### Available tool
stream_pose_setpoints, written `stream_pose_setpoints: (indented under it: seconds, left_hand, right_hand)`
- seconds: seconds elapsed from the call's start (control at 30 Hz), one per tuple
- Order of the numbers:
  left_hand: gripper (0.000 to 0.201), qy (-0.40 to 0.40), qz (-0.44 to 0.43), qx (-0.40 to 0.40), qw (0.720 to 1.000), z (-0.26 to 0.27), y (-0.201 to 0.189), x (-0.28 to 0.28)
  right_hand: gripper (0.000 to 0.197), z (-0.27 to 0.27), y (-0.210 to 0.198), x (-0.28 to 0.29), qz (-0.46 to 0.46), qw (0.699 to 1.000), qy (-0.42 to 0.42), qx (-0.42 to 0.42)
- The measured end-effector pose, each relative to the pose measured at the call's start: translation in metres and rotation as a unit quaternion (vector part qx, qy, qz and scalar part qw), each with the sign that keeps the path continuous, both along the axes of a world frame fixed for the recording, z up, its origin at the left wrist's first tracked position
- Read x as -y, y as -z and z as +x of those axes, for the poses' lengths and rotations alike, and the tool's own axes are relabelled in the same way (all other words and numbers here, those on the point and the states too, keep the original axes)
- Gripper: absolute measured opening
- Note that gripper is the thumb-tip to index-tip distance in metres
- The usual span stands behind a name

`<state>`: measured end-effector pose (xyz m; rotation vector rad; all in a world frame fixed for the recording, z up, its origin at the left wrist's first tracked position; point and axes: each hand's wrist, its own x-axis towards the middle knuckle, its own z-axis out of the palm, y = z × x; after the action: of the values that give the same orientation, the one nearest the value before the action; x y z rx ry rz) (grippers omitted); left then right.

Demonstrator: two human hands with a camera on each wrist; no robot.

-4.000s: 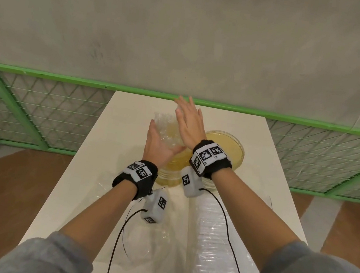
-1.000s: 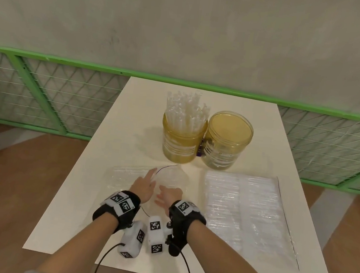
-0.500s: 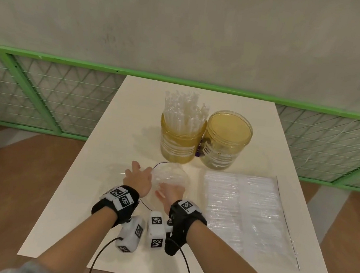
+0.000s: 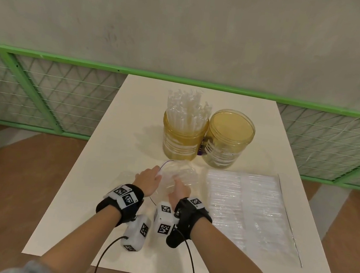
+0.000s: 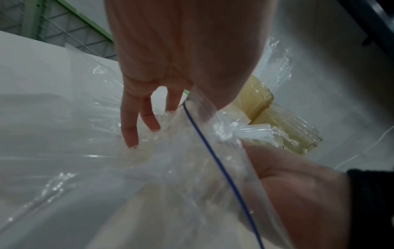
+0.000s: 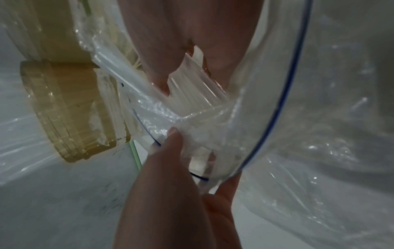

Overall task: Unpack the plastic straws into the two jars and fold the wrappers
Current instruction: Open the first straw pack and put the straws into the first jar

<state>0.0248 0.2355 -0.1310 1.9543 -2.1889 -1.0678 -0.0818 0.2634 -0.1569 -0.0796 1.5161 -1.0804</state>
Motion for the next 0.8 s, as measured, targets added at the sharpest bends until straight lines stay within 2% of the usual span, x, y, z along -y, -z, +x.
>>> stream_pose_setpoints:
  seconds: [0.07,0.13,0.23,0.33,0.37,0.53,0.63,0.8]
  left_hand:
    - [0.024,-0.004,0.01,-0.012,1.0,0.001,0.0,0.0]
    - [0.04,-0.014,0.03,-0.027,0.999,0.002,0.001,0.0]
    - [0.062,-0.008,0.054,-0.023,0.998,0.003,0.003,0.001]
    - [0.062,0.012,0.047,0.047,0.998,0.002,0.008,0.004]
    - [0.063,0.009,0.046,0.059,0.997,0.002,0.008,0.004]
    - [0.059,-0.038,0.058,0.068,0.995,0.007,0.017,0.007]
    - [0.061,-0.059,0.07,0.082,0.992,0.014,0.017,0.01]
    - [0.07,-0.072,0.074,0.04,0.994,0.007,0.014,0.002]
  right_hand:
    - [0.036,0.002,-0.004,0.002,0.005,1.0,0.009,-0.007]
    - [0.046,0.003,-0.006,0.003,0.016,1.0,0.017,-0.014]
    - [0.049,0.005,-0.009,0.002,0.022,0.999,0.039,-0.021]
    - [0.083,0.006,-0.006,0.001,0.03,0.997,0.045,-0.052]
    - [0.087,0.005,-0.006,0.0,0.022,0.997,0.053,-0.048]
    - [0.066,-0.009,-0.009,0.004,-0.007,0.996,0.09,-0.022]
    - [0.065,-0.02,-0.01,0.002,-0.012,0.994,0.1,-0.032]
    - [0.06,-0.025,-0.005,0.0,-0.016,0.995,0.097,-0.003]
